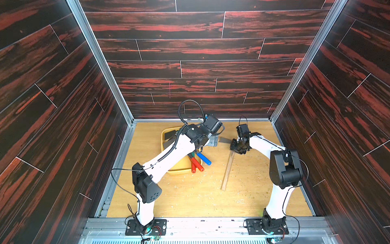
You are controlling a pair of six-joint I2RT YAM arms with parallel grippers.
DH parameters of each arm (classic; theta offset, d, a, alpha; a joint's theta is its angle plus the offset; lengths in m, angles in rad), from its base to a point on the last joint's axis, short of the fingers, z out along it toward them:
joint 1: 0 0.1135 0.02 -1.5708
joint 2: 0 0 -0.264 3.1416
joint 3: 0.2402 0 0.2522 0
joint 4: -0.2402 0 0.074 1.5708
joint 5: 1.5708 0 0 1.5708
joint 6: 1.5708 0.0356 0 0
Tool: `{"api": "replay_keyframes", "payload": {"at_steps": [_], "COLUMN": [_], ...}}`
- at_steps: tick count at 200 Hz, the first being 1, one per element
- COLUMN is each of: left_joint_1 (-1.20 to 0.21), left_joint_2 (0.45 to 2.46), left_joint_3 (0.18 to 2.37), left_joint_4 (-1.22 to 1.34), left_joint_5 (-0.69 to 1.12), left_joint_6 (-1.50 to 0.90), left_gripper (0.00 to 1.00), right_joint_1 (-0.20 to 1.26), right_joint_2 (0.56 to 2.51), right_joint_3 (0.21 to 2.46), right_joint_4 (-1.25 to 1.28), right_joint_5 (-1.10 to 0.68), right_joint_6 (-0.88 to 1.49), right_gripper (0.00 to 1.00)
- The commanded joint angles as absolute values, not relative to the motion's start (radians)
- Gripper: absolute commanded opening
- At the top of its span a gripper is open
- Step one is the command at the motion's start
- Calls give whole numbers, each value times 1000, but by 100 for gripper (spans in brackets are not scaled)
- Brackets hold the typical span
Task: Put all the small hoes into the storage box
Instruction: Pick up the hoe from the center of the board.
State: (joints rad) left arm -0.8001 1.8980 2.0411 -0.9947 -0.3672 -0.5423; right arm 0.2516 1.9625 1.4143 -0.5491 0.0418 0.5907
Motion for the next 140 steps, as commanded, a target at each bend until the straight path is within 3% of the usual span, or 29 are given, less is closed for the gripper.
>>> {"api": "replay_keyframes", "payload": {"at_steps": [1,68,140], "left_joint_1": [-794,-790,-788], "left_joint_2": [1837,1834,1819], "left_joint_3": [2026,2026,2005], "left_joint_4": [-988,-989,-987], "left_joint_5": [-377,-373,-376], "left_joint_6": [-552,-548,-547], "left_gripper": [89,89,89], "right_joint_1": [251,254,275], "right_joint_2": [1986,2053,2048], "right_joint_3": [1437,1470,1420], "right_joint_4": [-582,-582,-547], "right_joint_5": [81,100,75], "right_joint_6": [573,574,669], "right_gripper": [39,39,16]}}
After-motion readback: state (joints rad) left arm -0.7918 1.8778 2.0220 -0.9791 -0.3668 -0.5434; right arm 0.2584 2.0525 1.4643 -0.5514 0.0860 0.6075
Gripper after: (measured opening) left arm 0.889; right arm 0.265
